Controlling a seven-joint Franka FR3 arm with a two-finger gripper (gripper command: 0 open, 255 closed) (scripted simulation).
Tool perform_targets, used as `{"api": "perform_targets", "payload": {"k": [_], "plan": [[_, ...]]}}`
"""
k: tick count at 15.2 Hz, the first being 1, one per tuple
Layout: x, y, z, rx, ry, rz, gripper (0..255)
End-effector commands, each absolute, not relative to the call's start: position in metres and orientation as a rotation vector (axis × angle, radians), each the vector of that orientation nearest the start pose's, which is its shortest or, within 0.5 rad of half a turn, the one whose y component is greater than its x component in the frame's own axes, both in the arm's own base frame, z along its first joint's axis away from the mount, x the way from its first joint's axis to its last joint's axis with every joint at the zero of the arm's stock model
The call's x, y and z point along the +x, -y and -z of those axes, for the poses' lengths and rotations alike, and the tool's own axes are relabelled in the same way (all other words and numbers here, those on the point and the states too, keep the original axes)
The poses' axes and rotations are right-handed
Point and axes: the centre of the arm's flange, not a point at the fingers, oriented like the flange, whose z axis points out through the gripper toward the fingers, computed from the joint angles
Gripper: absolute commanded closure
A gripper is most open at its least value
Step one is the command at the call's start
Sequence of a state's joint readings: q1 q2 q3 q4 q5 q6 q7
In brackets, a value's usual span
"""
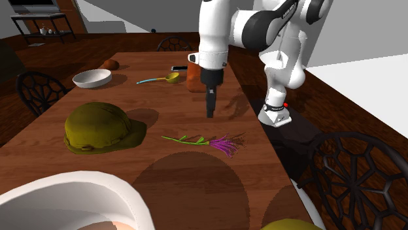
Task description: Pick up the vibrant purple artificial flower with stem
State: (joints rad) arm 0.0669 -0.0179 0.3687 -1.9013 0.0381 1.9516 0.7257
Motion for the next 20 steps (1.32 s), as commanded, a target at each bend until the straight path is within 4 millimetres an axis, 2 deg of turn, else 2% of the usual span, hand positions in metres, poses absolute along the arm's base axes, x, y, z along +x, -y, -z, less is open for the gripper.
{"api": "perform_targets", "payload": {"k": [1, 8, 15, 17, 18, 20], "plan": [[0.527, -0.262, -0.503, -3.042, -0.485, 0.064, 0], [0.588, -0.323, -0.475, -3.036, -0.547, 0.066, 0], [0.588, -0.323, -0.438, -3.036, -0.547, 0.066, 0], [0.588, -0.323, -0.435, -3.036, -0.547, 0.066, 0], [0.588, -0.325, -0.435, -3.036, -0.547, 0.066, 255], [0.588, -0.325, -0.435, -3.036, -0.547, 0.066, 255]]}}
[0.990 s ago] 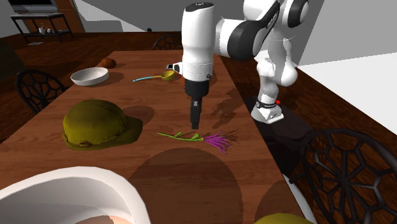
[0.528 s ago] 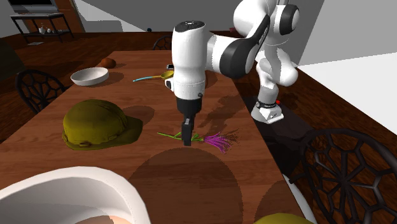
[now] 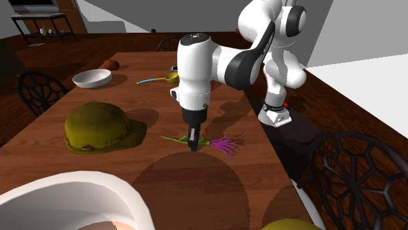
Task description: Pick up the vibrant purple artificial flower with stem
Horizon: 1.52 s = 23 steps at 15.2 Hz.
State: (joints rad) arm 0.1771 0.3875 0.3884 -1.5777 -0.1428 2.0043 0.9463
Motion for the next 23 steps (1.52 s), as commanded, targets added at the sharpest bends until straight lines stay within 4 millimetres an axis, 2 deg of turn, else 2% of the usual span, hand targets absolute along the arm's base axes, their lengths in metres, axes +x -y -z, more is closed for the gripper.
{"api": "perform_targets", "payload": {"k": [1, 7, 22, 23], "plan": [[0.588, -0.325, -0.435, -3.036, -0.547, 0.066, 255], [0.588, -0.323, -0.435, -3.036, -0.547, 0.066, 255], [0.588, -0.323, -0.515, -3.036, -0.547, 0.066, 255], [0.588, -0.323, -0.515, -3.036, -0.547, 0.066, 255]]}}
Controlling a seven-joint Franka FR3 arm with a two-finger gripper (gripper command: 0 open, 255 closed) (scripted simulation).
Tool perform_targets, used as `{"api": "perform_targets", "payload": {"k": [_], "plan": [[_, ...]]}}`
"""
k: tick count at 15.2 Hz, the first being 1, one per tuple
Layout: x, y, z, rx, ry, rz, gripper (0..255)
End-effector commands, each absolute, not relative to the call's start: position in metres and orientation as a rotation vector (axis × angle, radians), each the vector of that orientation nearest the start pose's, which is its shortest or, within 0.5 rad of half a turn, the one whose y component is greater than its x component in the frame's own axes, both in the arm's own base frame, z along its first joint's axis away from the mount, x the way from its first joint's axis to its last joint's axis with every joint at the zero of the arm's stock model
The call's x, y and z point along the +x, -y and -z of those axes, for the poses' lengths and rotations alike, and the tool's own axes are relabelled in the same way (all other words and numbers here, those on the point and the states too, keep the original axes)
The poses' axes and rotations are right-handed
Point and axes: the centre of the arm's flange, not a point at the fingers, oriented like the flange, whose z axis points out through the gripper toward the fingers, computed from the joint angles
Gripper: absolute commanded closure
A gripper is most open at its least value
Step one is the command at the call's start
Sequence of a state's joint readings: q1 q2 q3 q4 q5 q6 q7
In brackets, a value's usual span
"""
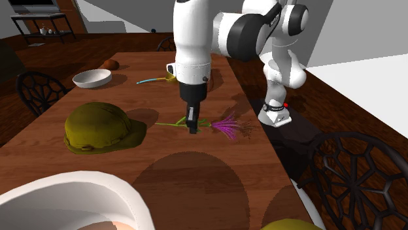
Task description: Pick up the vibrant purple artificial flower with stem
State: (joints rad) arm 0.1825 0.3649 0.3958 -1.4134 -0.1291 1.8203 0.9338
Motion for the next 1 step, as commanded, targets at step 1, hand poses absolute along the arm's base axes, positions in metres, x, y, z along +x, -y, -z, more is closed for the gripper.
{"api": "perform_targets", "payload": {"k": [1], "plan": [[0.5884, -0.3235, -0.5153, -3.036, -0.547, 0.066, 255]]}}
